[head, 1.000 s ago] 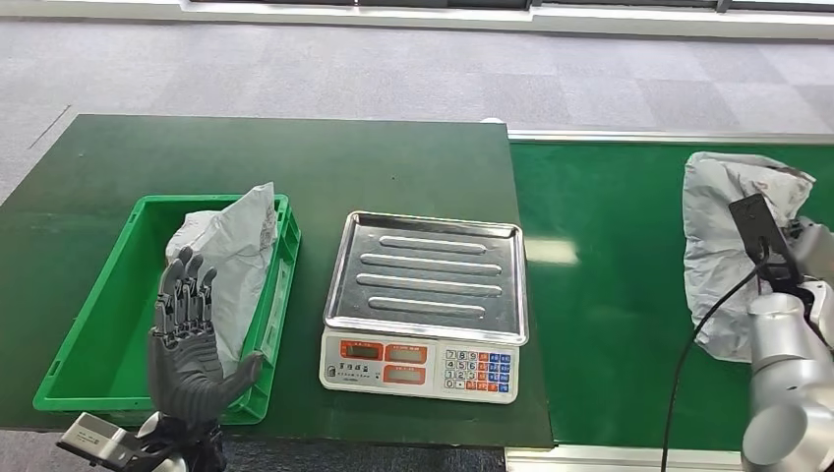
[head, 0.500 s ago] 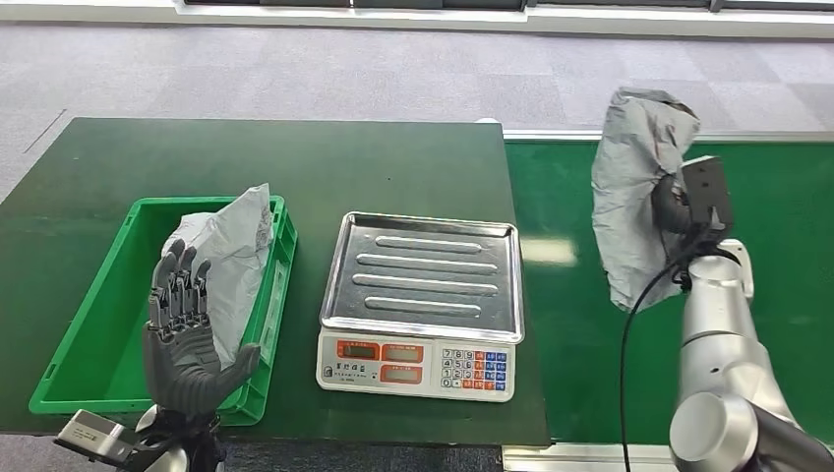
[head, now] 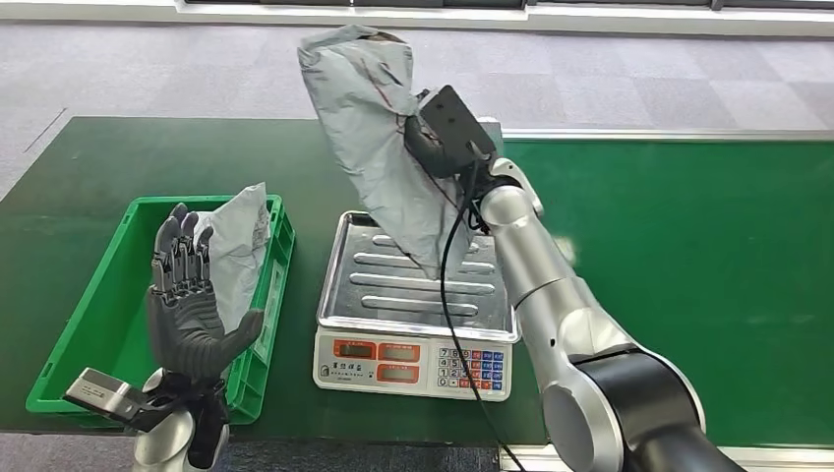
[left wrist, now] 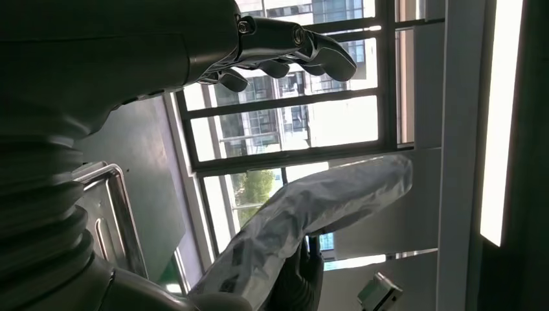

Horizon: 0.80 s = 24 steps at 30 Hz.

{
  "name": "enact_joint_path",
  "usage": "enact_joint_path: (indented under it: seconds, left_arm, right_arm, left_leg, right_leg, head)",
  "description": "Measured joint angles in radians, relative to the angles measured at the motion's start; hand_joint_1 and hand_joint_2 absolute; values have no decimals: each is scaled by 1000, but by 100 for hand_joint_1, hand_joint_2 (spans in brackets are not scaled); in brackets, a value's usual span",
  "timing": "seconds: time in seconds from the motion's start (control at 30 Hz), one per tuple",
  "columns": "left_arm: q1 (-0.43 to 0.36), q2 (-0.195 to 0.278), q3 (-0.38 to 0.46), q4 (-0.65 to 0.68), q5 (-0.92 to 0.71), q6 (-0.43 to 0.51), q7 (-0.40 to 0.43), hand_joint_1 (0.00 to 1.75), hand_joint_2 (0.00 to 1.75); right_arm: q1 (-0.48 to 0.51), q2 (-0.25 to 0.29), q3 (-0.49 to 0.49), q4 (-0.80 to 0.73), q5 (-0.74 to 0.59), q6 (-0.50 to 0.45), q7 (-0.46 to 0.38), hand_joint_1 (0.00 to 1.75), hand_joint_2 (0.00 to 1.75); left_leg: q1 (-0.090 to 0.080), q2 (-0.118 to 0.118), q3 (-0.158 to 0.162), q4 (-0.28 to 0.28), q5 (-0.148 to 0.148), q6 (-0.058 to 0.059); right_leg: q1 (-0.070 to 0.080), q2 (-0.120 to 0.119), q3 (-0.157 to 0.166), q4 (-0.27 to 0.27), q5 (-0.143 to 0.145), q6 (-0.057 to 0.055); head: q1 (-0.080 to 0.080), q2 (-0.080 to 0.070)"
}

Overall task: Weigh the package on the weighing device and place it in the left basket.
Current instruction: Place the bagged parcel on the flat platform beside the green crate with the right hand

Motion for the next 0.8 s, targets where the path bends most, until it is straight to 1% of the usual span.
enact_joint_path:
  seconds: [0.07, 0.13, 0.2, 0.27, 0.37, 0.5, 0.57, 0.63, 0.8]
  left_arm:
    - [3, 0, 3, -4, 3, 4, 6, 0, 175]
    - [10, 0, 8, -14, 4, 3, 12, 0, 175]
    - [19, -1, 14, -27, 3, -1, 16, 0, 175]
    - [28, -1, 18, -39, 3, -3, 18, 0, 175]
    - [38, -1, 26, -51, 2, -4, 19, 0, 175]
    - [61, -2, 44, -75, 2, -7, 27, 0, 175]
    - [74, -4, 57, -88, 2, -10, 32, 0, 175]
    - [82, -6, 71, -99, 2, -15, 34, 0, 175]
    - [92, -10, 92, -114, 3, -20, 37, 0, 175]
  right_arm:
    - [-12, 27, 85, 16, -86, -16, 68, 172, 175]
    - [-21, 44, 167, 38, -149, -47, 133, 169, 175]
    - [-23, 53, 242, 68, -173, -77, 171, 87, 175]
    - [-21, 59, 302, 97, -179, -91, 185, 3, 175]
    - [-21, 63, 355, 130, -168, -101, 209, 0, 175]
    - [-12, 65, 412, 180, -89, -155, 325, 0, 0]
    - [-1, 65, 436, 200, -53, -185, 377, 0, 0]
    - [6, 65, 456, 216, -32, -203, 406, 0, 0]
    - [11, 64, 482, 238, -22, -212, 418, 0, 0]
  left_leg:
    - [0, -1, -1, 0, 0, 0]
    - [0, -1, -1, 0, 0, 0]
    - [0, -1, -1, 0, 0, 0]
    - [0, -2, -1, 0, 0, 0]
    - [0, -3, -2, 0, 0, 0]
    - [0, -3, -2, 0, 0, 0]
    - [0, -3, -2, 0, 0, 0]
    - [0, -3, -2, 0, 0, 0]
    - [0, -3, -2, 0, 0, 0]
  right_leg:
    - [0, -1, 0, 0, 0, 0]
    - [0, -1, 0, 0, 0, -1]
    - [0, -1, 0, 0, 0, -1]
    - [0, -2, 0, -1, 0, -1]
    - [0, -3, 0, -1, 0, -1]
    - [0, -3, 0, -1, 0, -1]
    - [0, -3, 0, -1, 0, -1]
    - [0, -3, -1, -1, 0, -1]
    - [0, -3, -1, -1, 0, -1]
  head:
    - [0, 0]
    - [0, 0]
    - [0, 0]
    - [0, 0]
    - [0, 0]
    - [0, 0]
    - [0, 0]
    - [0, 0]
    - [0, 0]
